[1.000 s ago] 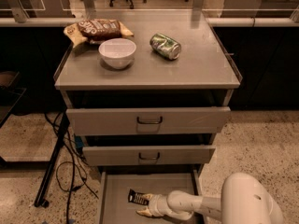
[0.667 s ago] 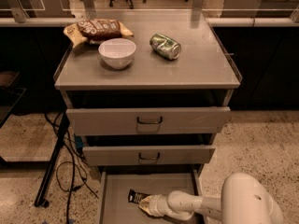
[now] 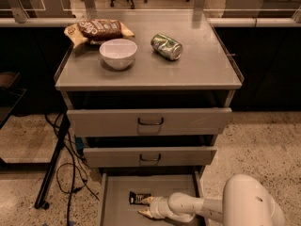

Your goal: Pick rxbar chocolate from bottom drawer and place on counter

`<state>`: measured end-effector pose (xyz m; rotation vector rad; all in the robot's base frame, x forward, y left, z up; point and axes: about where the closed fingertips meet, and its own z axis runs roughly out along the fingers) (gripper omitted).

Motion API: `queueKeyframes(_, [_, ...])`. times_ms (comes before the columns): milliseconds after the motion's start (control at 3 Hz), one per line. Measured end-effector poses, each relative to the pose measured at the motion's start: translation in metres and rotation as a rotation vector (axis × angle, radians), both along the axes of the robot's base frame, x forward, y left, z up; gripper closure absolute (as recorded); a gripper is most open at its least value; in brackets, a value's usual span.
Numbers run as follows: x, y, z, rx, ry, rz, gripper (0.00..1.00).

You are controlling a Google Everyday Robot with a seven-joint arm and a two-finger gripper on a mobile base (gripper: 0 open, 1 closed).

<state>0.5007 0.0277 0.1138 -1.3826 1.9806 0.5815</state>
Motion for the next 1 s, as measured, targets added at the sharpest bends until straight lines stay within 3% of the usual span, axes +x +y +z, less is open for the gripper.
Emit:
queueKeyframes(333, [0.0000, 0.0001, 0.0000, 0.000, 0.000, 0.000, 0.16])
queueKeyframes(667, [-0.0001, 0.0001, 0.0000, 0.000, 0.000, 0.000, 0.00])
queueKeyframes(1000, [-0.0004, 0.0002, -0.0001, 0.002, 0.001, -0.001, 0.00])
